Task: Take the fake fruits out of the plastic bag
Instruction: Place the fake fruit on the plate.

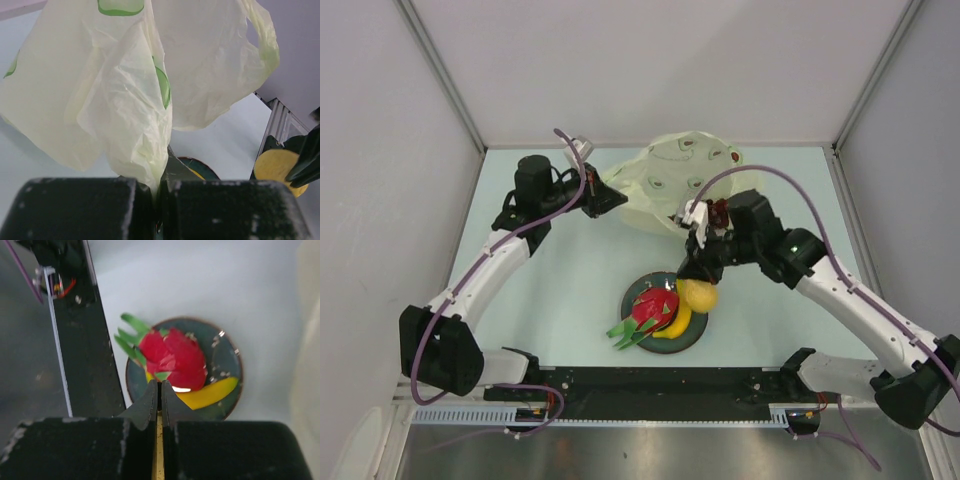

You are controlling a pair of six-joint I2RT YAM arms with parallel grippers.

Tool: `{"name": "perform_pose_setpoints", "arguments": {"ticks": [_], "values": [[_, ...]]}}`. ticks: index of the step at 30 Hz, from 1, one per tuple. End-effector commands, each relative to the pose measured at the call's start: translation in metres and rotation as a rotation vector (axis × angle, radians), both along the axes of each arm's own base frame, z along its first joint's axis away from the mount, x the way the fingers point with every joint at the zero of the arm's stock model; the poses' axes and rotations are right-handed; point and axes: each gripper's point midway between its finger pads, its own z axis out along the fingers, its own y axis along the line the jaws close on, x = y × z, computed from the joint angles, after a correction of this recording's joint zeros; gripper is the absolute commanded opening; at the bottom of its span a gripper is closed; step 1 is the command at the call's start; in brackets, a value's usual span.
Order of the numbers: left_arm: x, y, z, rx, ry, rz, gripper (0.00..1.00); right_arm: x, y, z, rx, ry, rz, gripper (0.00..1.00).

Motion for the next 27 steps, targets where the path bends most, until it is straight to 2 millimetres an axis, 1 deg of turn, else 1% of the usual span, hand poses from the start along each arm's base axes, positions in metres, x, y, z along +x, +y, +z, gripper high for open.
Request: {"name": "perform_pose_setpoints", "arguments": {"ticks": [1, 4, 5, 6, 7, 9, 10, 11, 12, 13, 15, 16, 19, 20, 24, 27], "values": [[0.005, 0.001, 0.015, -0.016, -0.041, 0.014, 0.00, -0.004, -0.010, -0.046, -0.118, 0.009, -0.038, 0.00], [0.003, 0.001, 0.018, -0.014, -0.053, 0.005, 0.00, -0.012, -0.014, -0.073, -0.177, -0.044, 0.060, 0.00], [0.003, 0.002, 0.021, -0.013, -0.064, 0.007, 0.00, -0.011, -0.016, -0.081, -0.208, -0.086, 0.083, 0.00], [0.000, 0.002, 0.015, -0.001, -0.037, 0.008, 0.00, -0.015, -0.017, -0.093, -0.249, -0.168, 0.170, 0.00], [0.000, 0.004, 0.015, 0.003, -0.042, 0.011, 0.00, -0.016, -0.018, -0.100, -0.276, -0.203, 0.208, 0.00], [0.000, 0.005, 0.015, 0.008, -0.039, 0.020, 0.00, -0.008, -0.019, -0.111, -0.337, -0.319, 0.273, 0.00], [-0.001, 0.005, 0.014, 0.012, -0.041, 0.017, 0.00, -0.011, -0.017, -0.119, -0.358, -0.347, 0.313, 0.00], [-0.002, 0.005, 0.012, 0.017, -0.034, 0.016, 0.00, -0.008, -0.017, -0.123, -0.376, -0.382, 0.320, 0.00], [-0.002, 0.006, 0.012, 0.020, -0.036, 0.020, 0.00, -0.005, -0.012, -0.121, -0.371, -0.449, 0.349, 0.00], [-0.003, 0.007, 0.011, 0.023, -0.036, 0.021, 0.00, -0.011, -0.007, -0.127, -0.376, -0.472, 0.388, 0.00], [-0.004, 0.008, 0.007, 0.034, -0.028, 0.023, 0.00, -0.009, -0.001, -0.129, -0.382, -0.534, 0.416, 0.00], [-0.005, 0.009, 0.007, 0.036, -0.026, 0.021, 0.00, -0.011, 0.001, -0.134, -0.392, -0.559, 0.447, 0.00], [-0.008, 0.009, 0.005, 0.040, -0.025, 0.015, 0.01, -0.005, 0.004, -0.140, -0.420, -0.646, 0.496, 0.00], [-0.009, 0.009, 0.002, 0.043, -0.019, 0.016, 0.00, -0.005, 0.003, -0.146, -0.439, -0.662, 0.516, 0.00], [-0.008, 0.010, -0.005, 0.028, 0.007, 0.043, 0.00, -0.003, 0.007, -0.155, -0.461, -0.719, 0.570, 0.00], [-0.008, 0.010, -0.007, 0.022, 0.010, 0.042, 0.00, -0.009, 0.008, -0.168, -0.472, -0.709, 0.630, 0.00]]}}
